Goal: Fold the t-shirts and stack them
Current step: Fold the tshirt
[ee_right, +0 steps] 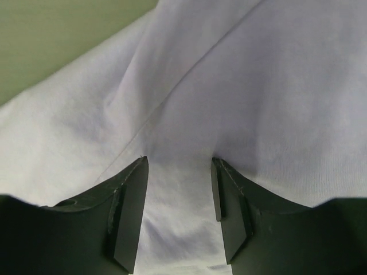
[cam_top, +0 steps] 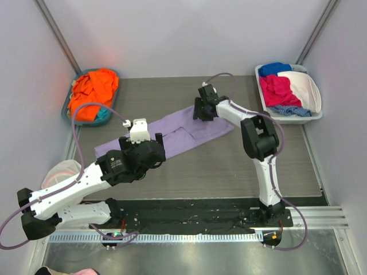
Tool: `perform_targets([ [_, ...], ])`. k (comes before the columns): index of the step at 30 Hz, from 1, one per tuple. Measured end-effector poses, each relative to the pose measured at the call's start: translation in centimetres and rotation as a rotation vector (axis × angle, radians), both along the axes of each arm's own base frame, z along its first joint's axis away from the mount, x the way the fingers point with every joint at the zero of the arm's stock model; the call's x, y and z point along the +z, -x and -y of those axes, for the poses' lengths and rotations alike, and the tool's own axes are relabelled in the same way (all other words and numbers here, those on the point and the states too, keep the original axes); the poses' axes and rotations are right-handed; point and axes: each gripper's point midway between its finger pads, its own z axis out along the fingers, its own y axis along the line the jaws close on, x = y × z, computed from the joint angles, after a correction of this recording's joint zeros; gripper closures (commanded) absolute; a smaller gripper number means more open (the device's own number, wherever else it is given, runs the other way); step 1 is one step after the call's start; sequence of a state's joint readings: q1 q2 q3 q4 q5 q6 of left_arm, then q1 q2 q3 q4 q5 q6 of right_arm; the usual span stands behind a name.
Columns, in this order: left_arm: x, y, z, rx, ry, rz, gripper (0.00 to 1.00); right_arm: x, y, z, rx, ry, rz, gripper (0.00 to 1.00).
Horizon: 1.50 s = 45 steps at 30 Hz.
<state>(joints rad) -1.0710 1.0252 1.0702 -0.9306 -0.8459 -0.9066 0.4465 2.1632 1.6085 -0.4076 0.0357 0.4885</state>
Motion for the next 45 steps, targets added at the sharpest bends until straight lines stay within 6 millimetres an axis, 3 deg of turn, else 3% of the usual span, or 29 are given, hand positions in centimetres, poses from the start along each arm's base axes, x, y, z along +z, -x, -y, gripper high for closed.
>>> perform_targets([
  [3, -0.3, 0.2, -0.4, 0.005, -0.009, -0.009, 0.00, 0.6, -5.2, -1.7, 0.033, 0.006, 0.085, 0.42],
  [5, -0.5, 0.4, -0.6, 0.007, -0.014, -0.014, 0.00, 0.8, -7.2, -2.1, 0.056, 0.021, 0.124, 0.41],
  [7, -0.4, 0.4, -0.8, 0.009, -0.011, -0.014, 0.00, 1.1, -7.9, -2.0, 0.078, 0.042, 0.142, 0.41],
  [10, -0.2, 0.5, -0.9, 0.012, 0.008, -0.010, 0.00, 1.7, -7.5, -1.5, 0.115, 0.066, 0.142, 0.38],
  [12, -0.1, 0.6, -1.1, 0.015, 0.018, -0.007, 0.00, 2.7, -6.3, -1.0, 0.134, 0.069, 0.147, 0.37],
  [16, -0.2, 0.7, -1.1, 0.012, 0.021, -0.010, 0.00, 6.2, -1.7, -0.3, 0.175, 0.071, 0.155, 0.37],
  [19, -0.3, 0.7, -1.0, 0.007, 0.023, -0.015, 0.00, 9.6, 1.6, -2.1, 0.239, 0.051, 0.207, 0.37],
  [21, -0.4, 0.8, -0.9, 0.004, 0.026, -0.018, 0.00, 10.6, 4.0, -4.2, 0.300, 0.036, 0.226, 0.36],
  [24, -0.5, 0.9, -0.9, 0.001, 0.029, -0.021, 0.00, 9.8, 7.2, -7.5, 0.391, 0.033, 0.210, 0.36],
  [29, 0.0, 1.3, -1.7, 0.007, 0.065, -0.007, 0.00, 5.0, 11.8, -11.9, 0.523, 0.080, 0.116, 0.36],
  [32, 0.5, 1.9, -2.6, 0.017, 0.103, 0.005, 0.00, 2.6, 13.1, -13.6, 0.567, 0.108, 0.077, 0.36],
  [35, 0.7, 2.3, -3.4, 0.025, 0.124, 0.010, 0.00, 1.8, 13.6, -15.2, 0.591, 0.114, 0.070, 0.36],
  [45, 0.2, 3.2, -4.8, 0.044, 0.134, -0.003, 0.00, 5.9, 13.0, -20.5, 0.630, 0.046, 0.172, 0.36],
])
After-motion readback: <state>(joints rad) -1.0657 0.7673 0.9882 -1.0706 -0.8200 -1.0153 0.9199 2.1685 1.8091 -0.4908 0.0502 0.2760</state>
